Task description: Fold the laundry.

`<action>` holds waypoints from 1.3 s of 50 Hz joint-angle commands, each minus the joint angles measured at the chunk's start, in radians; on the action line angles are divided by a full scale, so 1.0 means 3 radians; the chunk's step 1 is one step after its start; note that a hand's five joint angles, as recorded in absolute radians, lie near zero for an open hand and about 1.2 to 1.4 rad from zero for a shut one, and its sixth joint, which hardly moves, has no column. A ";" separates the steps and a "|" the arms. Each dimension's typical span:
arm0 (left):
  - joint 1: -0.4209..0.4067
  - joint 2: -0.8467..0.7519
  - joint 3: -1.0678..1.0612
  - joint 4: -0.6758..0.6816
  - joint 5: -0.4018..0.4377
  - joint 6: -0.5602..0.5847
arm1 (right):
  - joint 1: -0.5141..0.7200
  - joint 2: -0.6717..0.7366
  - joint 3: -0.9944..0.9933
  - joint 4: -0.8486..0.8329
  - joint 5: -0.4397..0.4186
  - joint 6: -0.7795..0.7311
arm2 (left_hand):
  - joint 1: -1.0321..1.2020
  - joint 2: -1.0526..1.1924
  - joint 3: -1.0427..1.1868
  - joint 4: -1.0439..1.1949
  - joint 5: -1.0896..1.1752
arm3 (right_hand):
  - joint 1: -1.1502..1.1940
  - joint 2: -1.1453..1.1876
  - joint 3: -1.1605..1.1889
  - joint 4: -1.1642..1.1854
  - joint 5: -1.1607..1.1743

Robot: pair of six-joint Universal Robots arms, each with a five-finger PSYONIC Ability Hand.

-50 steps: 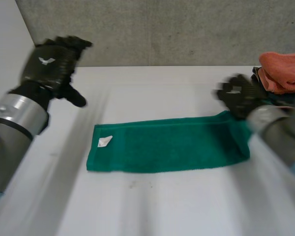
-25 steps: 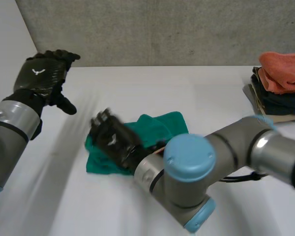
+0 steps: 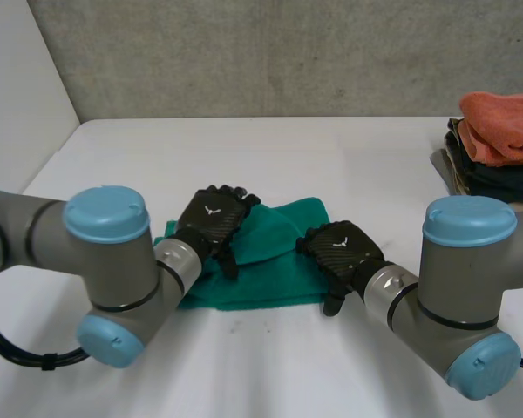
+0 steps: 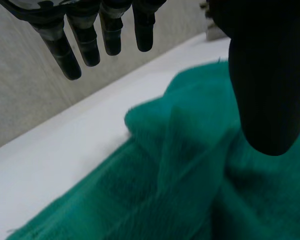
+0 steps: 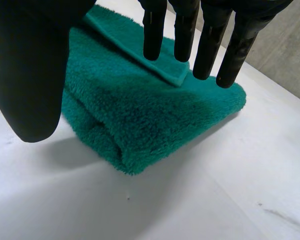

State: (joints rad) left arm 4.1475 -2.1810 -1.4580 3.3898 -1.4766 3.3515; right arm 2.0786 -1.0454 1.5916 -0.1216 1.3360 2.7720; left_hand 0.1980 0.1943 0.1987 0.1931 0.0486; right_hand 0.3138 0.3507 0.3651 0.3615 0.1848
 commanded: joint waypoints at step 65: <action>0.0257 0.1272 -0.0668 -0.0060 -0.0672 -0.0111 | 0.0881 -0.0109 -0.0100 -0.0786 0.0066 -0.0883 | 0.0208 0.0221 0.0206 0.0225 0.0125 | -0.0464 -0.0587 -0.0635 -0.0623 -0.0616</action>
State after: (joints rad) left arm 4.2375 -1.7943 -1.6772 3.3726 -1.6791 3.3802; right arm 2.4114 -1.0191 1.5606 -0.3679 1.2475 2.2869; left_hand 0.2771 0.2699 0.2718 0.2648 0.0863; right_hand 0.2518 0.3118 0.3378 0.3406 0.1751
